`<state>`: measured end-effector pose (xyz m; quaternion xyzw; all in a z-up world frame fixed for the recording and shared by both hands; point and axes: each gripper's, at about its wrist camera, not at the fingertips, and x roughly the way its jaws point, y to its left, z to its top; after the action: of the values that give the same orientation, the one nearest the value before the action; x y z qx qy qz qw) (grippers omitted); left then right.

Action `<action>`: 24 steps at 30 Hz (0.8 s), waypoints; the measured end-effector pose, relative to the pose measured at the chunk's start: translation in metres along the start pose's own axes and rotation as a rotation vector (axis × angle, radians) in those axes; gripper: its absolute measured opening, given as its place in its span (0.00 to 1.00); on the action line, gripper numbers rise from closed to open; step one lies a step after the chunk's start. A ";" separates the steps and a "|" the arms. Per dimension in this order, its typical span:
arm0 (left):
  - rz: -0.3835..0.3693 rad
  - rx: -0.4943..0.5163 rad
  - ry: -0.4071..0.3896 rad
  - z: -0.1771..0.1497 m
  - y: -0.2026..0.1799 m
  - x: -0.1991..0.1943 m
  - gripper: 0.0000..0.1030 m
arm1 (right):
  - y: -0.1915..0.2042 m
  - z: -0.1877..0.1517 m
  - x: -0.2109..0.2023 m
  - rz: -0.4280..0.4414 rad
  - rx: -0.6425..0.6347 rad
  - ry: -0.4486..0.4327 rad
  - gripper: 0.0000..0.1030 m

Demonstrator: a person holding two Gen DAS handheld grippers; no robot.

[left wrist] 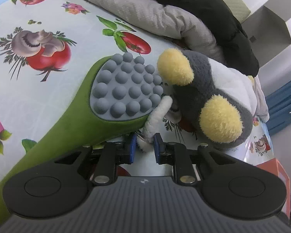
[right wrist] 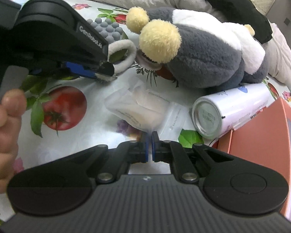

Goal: Organize soft objects
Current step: 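Grasp the white ring toy with the left tool while the right tool grasps the clear bag, then lift the ring toy with the left tool while the right tool lifts the clear bag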

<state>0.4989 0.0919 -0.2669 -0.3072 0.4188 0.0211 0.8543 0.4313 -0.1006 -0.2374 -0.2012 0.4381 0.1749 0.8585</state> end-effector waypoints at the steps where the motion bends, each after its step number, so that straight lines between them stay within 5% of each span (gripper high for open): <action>1: 0.001 0.004 -0.004 -0.001 0.000 -0.003 0.20 | 0.000 -0.001 -0.002 0.001 0.003 0.001 0.06; 13: 0.038 0.024 0.005 -0.046 0.012 -0.080 0.20 | 0.018 -0.028 -0.056 0.006 -0.001 -0.008 0.06; 24: 0.075 -0.037 0.067 -0.124 0.052 -0.178 0.20 | 0.057 -0.075 -0.122 0.037 -0.020 -0.012 0.07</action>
<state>0.2809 0.1059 -0.2201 -0.3076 0.4580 0.0505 0.8325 0.2856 -0.1040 -0.1879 -0.2005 0.4349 0.1960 0.8557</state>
